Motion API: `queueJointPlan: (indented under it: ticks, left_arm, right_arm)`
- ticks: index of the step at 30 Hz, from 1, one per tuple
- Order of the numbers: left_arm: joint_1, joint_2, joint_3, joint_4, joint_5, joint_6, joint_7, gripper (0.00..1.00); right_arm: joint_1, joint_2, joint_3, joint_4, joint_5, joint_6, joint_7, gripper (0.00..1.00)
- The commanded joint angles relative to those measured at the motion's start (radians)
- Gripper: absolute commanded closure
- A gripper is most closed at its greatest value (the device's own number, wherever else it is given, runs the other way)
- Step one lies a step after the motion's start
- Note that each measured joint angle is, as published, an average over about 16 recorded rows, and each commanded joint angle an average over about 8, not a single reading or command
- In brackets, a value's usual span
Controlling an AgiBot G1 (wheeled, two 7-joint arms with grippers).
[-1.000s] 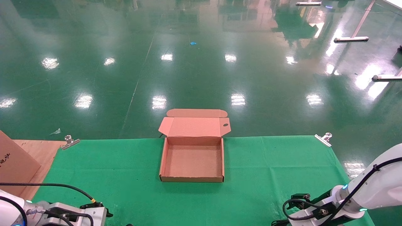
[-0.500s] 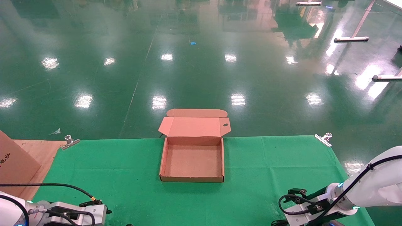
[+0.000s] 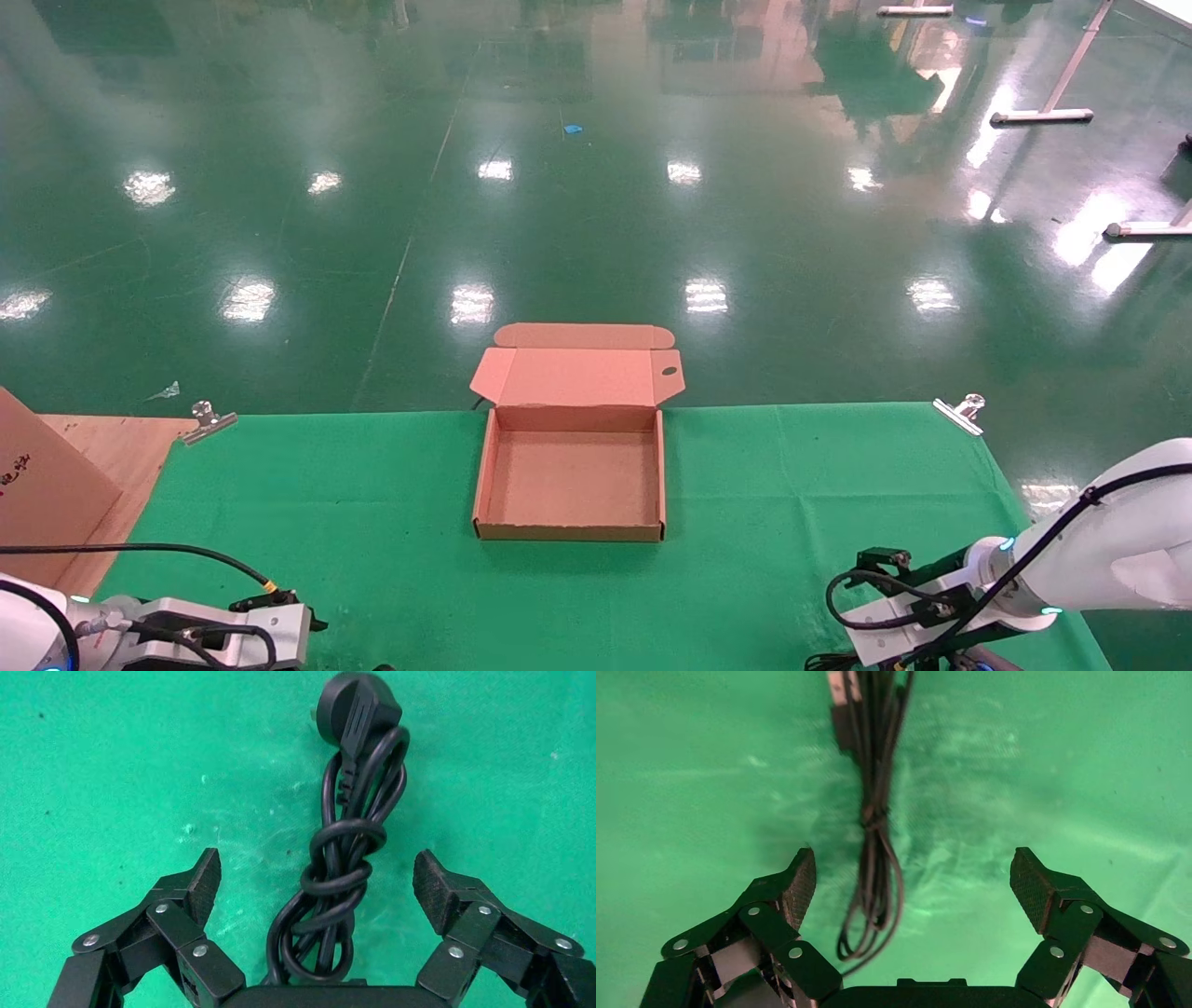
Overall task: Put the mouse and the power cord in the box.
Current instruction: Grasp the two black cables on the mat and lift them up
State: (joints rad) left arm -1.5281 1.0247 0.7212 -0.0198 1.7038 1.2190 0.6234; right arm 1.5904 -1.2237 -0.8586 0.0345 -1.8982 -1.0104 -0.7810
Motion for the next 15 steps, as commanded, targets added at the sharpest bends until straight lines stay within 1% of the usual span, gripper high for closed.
queueJointPlan:
  ticks: [1,7,15]
  left_arm:
    - [-0.002,0.0,0.003,0.003,0.004,-0.002,0.001,1.0]
    - [-0.009,0.0,0.006,0.005,0.009,0.008,0.012,1.0]
    - [-0.011,-0.007,0.005,0.012,0.008,0.023,0.022,1.0]
  right_arm:
    - [-0.001,-0.001,0.001,-0.005,0.002,0.015,-0.003,1.0]
    - [0.0,0.003,0.005,-0.015,0.007,0.025,-0.009,1.0]
    - [0.008,0.01,0.008,-0.025,0.011,0.006,-0.015,1.0]
